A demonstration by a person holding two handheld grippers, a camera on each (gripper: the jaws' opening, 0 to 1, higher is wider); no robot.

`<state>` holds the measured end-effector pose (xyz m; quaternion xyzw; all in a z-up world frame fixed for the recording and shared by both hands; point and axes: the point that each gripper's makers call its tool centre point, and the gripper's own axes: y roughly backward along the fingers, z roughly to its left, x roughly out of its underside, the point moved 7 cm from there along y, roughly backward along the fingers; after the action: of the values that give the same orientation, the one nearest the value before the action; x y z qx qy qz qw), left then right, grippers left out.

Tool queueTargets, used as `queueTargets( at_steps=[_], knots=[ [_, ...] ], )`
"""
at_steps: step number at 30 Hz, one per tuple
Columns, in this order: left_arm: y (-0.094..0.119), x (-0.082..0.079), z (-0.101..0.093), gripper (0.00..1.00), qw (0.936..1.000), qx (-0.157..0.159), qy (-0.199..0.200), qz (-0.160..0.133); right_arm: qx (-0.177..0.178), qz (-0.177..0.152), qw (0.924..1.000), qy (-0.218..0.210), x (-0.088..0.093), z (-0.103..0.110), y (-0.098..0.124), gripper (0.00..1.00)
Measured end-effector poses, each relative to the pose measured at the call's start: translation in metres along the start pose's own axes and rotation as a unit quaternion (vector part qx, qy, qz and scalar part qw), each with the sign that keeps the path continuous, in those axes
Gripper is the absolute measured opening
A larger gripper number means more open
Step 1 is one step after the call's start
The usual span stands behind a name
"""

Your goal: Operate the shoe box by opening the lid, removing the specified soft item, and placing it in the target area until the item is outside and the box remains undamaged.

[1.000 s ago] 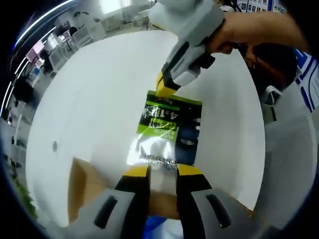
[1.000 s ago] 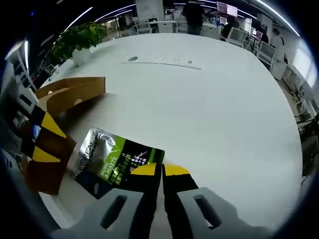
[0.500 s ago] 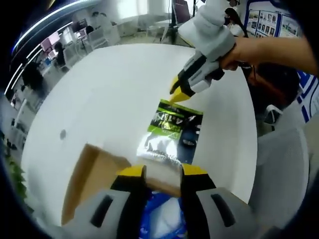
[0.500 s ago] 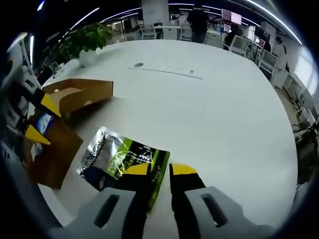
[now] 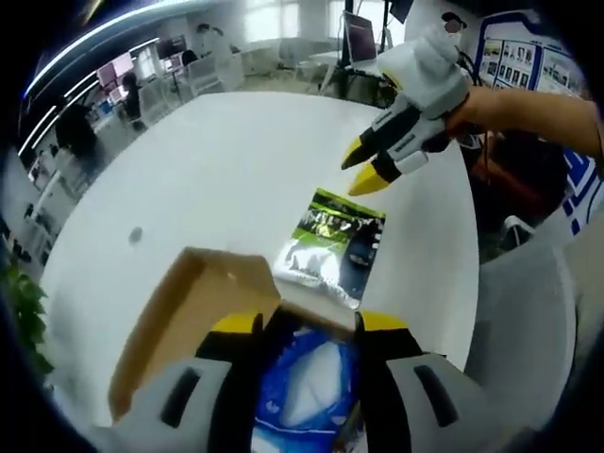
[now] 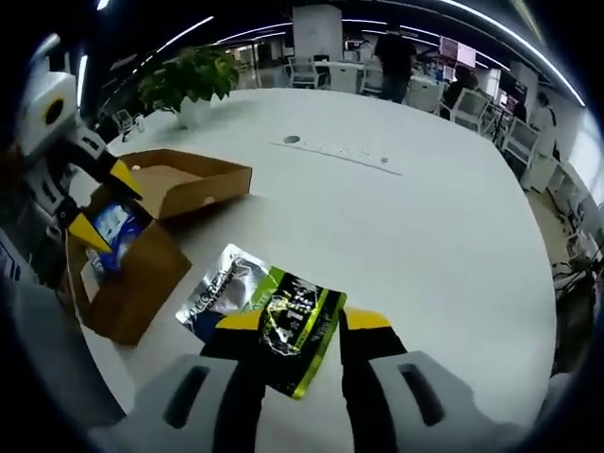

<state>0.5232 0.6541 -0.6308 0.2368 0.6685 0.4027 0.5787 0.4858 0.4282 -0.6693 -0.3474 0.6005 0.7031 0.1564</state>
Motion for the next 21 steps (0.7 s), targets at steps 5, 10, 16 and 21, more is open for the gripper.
queueTargets(
  at_steps=[5,10,16,21],
  knots=[
    [0.014,0.013,0.005,0.42,0.9999,-0.010,0.011,-0.004,-0.014,-0.010,0.9997,0.016,-0.007,0.013,0.011,0.34],
    [0.026,0.024,0.009,0.44,0.9996,-0.017,0.021,-0.007,-0.028,-0.019,0.9989,0.033,-0.012,0.027,0.018,0.38],
    [0.039,0.039,0.015,0.47,0.9991,-0.026,0.032,-0.009,-0.047,-0.032,0.9971,0.051,-0.020,0.047,0.025,0.40],
    [0.049,0.051,0.018,0.50,0.9985,-0.032,0.042,-0.010,-0.065,-0.039,0.9954,0.059,-0.026,0.063,0.029,0.42]
  ],
)
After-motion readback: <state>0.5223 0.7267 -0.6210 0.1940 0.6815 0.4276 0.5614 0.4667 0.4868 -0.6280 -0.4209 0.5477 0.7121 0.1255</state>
